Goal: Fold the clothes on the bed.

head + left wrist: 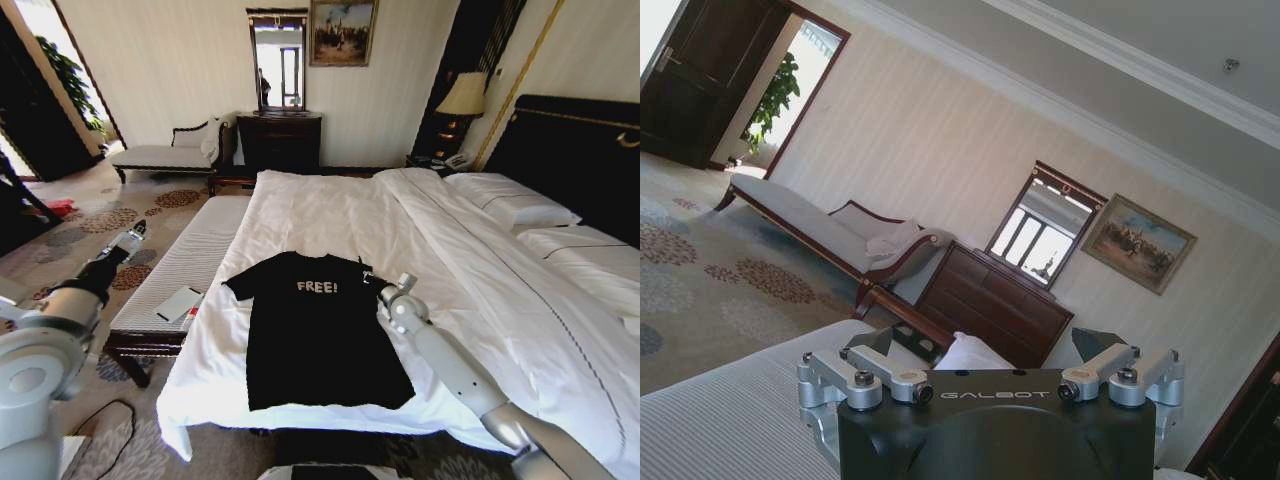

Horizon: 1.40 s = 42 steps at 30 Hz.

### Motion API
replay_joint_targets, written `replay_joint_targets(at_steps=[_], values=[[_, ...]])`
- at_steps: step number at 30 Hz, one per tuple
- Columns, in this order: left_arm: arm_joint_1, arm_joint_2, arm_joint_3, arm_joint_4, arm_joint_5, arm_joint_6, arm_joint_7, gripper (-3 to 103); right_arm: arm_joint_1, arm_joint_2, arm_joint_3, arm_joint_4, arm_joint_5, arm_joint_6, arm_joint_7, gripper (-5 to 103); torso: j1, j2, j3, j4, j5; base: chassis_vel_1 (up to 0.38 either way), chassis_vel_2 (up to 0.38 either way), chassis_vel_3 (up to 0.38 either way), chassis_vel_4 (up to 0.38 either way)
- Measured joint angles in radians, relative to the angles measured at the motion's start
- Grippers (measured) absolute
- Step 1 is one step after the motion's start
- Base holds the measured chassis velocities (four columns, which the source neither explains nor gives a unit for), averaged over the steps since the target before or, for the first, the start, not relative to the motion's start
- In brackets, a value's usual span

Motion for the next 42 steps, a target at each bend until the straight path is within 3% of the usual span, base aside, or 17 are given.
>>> replay_joint_targets(at_steps=[12,14,18,21,27,31,33,36,39,41,42], values=[[-0.006,0.0,0.022,0.014,0.015,0.0,0.001,100,-0.009,0.015,-0.067,-0.028,-0.09,0.055,-0.043,-2,0.0,0.0,0.0,0.0,0.0001,0.0,0.0,0.0,0.0],[-0.006,0.0,0.029,0.017,0.019,0.0,0.001,100,-0.018,0.013,-0.066,-0.027,-0.101,0.061,-0.052,8,0.0,0.0,0.0,0.0,0.0,0.0,0.0,0.0,0.0],[-0.007,-0.001,0.038,0.021,0.024,0.0,0.001,100,-0.031,0.008,-0.055,-0.011,-0.103,0.073,-0.065,19,0.0,0.0,0.0,-0.0001,0.0001,0.0,0.0,0.0,0.0],[-0.007,-0.005,0.054,0.024,0.029,-0.001,0.001,100,-0.059,-0.001,-0.002,0.06,-0.082,0.111,-0.085,35,0.0,0.0,0.0,0.0,0.0002,0.0,0.0,0.0,0.0],[-0.015,-0.005,0.098,0.059,0.021,-0.001,-0.002,100,-0.1,-0.025,0.096,0.14,-0.07,0.124,-0.076,51,0.0,0.0,0.0,0.0002,0.0001,0.0,0.0,0.0,0.0],[-0.081,0.008,0.216,0.18,0.027,-0.005,-0.002,100,-0.172,-0.048,0.234,0.196,-0.159,0.138,-0.052,73,0.0,0.0,0.0,-0.0005,0.0002,0.0,0.0,0.0,0.0],[-0.108,0.012,0.253,0.223,0.026,-0.009,0.0,100,-0.189,-0.049,0.261,0.209,-0.176,0.139,-0.045,73,0.0,0.0,0.0,-0.0005,0.0003,0.0,0.0,0.0,0.0],[-0.196,0.01,0.367,0.368,-0.026,-0.019,0.014,100,-0.245,-0.042,0.358,0.273,-0.183,0.128,-0.022,89,0.0,0.0,0.0,-0.0003,0.0,0.0,0.0,0.0,0.0],[-0.257,-0.009,0.44,0.471,-0.063,-0.021,0.029,100,-0.274,-0.028,0.406,0.299,-0.181,0.116,-0.008,98,0.0,0.0,0.0,-0.0001,0.0004,0.0,0.0,0.0,0.0],[-0.279,-0.017,0.466,0.513,-0.069,-0.024,0.038,100,-0.285,-0.022,0.425,0.308,-0.179,0.109,0.0,98,0.0,0.0,0.0,0.0001,0.0,0.0,0.0,0.0,0.0],[-0.314,-0.03,0.507,0.59,-0.075,-0.029,0.056,100,-0.308,-0.013,0.455,0.321,-0.178,0.098,0.013,99,0.0,0.0,0.0,-0.0003,0.0001,0.0,0.0,0.0,0.0]])
